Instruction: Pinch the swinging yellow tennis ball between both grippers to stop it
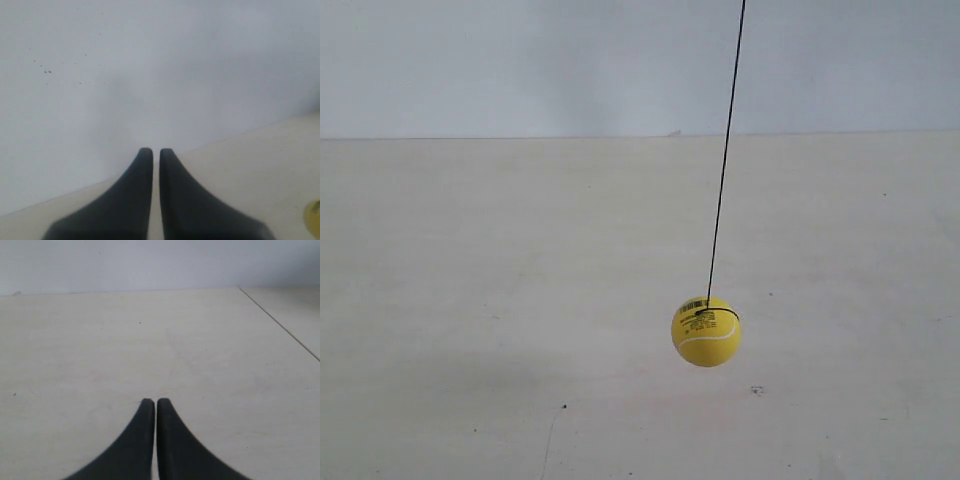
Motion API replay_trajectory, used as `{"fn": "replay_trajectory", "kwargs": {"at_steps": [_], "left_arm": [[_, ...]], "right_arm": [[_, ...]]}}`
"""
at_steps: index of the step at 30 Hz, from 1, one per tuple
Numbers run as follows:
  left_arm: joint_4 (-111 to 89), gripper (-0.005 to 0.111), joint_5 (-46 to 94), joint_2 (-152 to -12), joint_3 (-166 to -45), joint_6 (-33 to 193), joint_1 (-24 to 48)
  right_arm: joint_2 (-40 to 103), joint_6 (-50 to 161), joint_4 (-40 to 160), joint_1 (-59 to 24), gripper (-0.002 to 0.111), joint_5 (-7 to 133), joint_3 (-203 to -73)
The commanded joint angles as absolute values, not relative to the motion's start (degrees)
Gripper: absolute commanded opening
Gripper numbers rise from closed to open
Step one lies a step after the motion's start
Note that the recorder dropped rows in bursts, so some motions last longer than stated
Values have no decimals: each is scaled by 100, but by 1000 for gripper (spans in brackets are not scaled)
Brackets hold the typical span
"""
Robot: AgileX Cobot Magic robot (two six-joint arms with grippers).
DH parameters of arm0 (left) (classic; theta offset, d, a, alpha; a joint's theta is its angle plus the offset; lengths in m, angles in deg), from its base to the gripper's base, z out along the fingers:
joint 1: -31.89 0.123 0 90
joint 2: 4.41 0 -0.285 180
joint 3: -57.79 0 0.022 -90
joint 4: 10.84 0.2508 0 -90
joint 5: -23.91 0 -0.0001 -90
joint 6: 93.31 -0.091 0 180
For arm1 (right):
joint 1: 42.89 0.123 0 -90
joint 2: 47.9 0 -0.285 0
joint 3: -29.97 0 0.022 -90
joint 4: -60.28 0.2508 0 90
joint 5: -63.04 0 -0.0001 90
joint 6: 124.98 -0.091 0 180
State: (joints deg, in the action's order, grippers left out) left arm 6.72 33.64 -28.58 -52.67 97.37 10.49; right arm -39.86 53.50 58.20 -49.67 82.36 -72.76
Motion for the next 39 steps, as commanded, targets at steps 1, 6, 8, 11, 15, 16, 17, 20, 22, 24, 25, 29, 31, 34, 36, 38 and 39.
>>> {"fn": "replay_trajectory", "kwargs": {"at_steps": [1, 6, 8, 11, 15, 16, 17, 20, 22, 24, 25, 29, 31, 34, 36, 38, 39], "left_arm": [[-2, 5, 3239, -2381, -4848, 8806, 1394], [-204, 5, 3239, -2059, -4499, 8806, 2148], [-291, 5, 3255, -1914, -4499, 8806, 2436], [-637, 5, 2882, -1737, -4499, 8741, 2872], [-999, 5, 2482, -1521, -4499, 8411, 3299], [-1000, 5, 2342, -1442, -4499, 8356, 3370], [-1000, 5, 2204, -1354, -4499, 8331, 3427], [-1000, 5, 1736, -1219, -4499, 8319, 3493], [-1044, 5, 1417, -1219, -4499, 8319, 3493], [-1044, 5, 1114, -1219, -4499, 8319, 3493], [-1044, 5, 957, -1219, -4499, 8319, 3493], [-1044, 5, 748, -1219, -4499, 8319, 3493], [-1044, 5, 748, -1219, -4499, 8319, 3493], [-1044, 5, 748, -1219, -4499, 8319, 3493], [-1044, 5, 748, -1219, -4499, 8319, 3493], [-1044, 5, 761, -1219, -4499, 8319, 3493], [-1044, 5, 761, -1219, -4499, 8319, 3493]], "right_arm": [[-4011, 5391, 5804, -4961, 0, 8221, -7281], [-4011, 5391, 5804, -4961, 0, 8221, -7281], [-4011, 5391, 5804, -4961, 0, 8221, -7281], [-4011, 5391, 5804, -4961, 0, 8221, -7281], [-4011, 5391, 5804, -4961, 0, 8221, -7281], [-4011, 5391, 5804, -4961, 0, 8221, -7281], [-4011, 5391, 5804, -4961, 0, 8221, -7281], [-4011, 5391, 5804, -4961, 0, 8221, -7281], [-4011, 5391, 5804, -4961, 0, 8221, -7281], [-4011, 5391, 5804, -4961, 0, 8221, -7281], [-4011, 5391, 5804, -4961, 0, 8221, -7281], [-4011, 5381, 5803, -4961, 0, 8221, -7281], [-4011, 5381, 5803, -4961, 0, 8221, -7281], [-4011, 5381, 5803, -4961, 0, 8221, -7281], [-4011, 5381, 5803, -4961, 0, 8221, -7281], [-4011, 5381, 5803, -4961, 0, 8221, -7281], [-4011, 5381, 5803, -4961, 0, 8221, -7281]]}}
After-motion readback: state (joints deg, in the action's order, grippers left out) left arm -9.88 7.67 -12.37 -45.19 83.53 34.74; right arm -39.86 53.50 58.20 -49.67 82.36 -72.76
